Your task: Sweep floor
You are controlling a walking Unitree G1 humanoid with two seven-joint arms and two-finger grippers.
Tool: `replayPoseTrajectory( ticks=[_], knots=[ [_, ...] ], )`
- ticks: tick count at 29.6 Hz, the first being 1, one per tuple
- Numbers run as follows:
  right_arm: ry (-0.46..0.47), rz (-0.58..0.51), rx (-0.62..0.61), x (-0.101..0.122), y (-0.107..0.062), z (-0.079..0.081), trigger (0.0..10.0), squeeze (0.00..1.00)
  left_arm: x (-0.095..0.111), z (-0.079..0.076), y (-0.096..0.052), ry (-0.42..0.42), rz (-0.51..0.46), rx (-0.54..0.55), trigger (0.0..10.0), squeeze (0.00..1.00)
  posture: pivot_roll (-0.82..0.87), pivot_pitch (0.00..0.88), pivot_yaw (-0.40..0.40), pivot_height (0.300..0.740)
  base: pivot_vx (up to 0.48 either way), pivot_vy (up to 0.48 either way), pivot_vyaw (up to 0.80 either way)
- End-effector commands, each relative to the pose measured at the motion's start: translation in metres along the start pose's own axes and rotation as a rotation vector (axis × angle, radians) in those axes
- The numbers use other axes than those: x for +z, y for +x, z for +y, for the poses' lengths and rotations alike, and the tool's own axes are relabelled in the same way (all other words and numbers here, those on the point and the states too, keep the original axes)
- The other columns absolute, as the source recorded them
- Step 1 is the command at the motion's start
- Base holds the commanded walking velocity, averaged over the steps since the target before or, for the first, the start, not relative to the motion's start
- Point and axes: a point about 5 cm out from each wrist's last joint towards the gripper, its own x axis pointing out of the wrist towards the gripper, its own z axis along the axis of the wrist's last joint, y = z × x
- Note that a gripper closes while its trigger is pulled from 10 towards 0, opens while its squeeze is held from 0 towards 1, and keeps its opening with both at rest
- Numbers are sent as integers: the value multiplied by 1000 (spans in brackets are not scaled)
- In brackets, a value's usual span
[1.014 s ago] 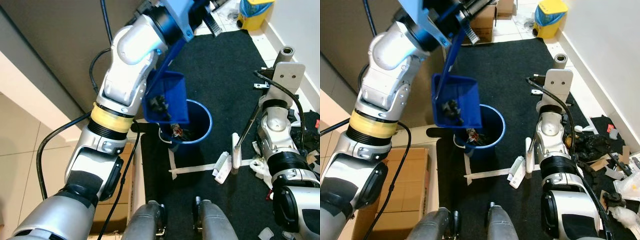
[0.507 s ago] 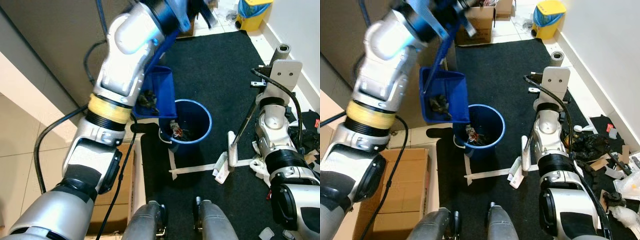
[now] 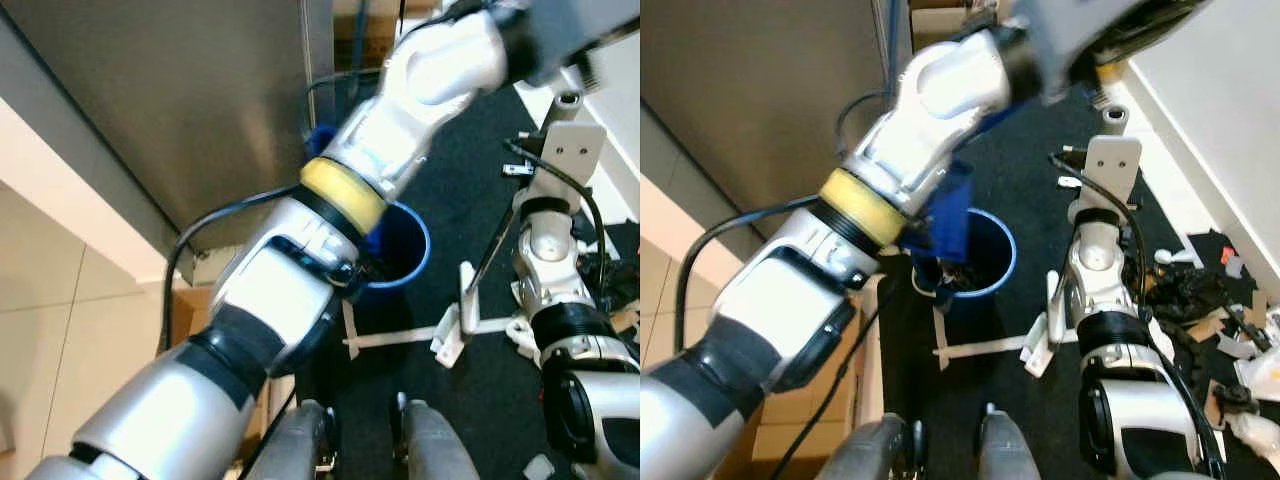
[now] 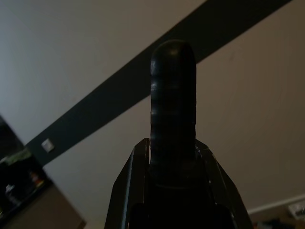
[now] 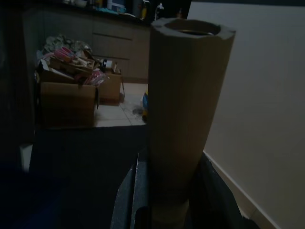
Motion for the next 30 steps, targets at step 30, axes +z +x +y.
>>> replayPoseTrajectory(
  ticks=[30],
  knots=[
    [7, -49, -10, 8, 1, -2, 10000, 0, -19, -44, -102, 244, -9, -444, 10000, 0, -3, 157, 57, 740, 0, 0, 0]
  ],
)
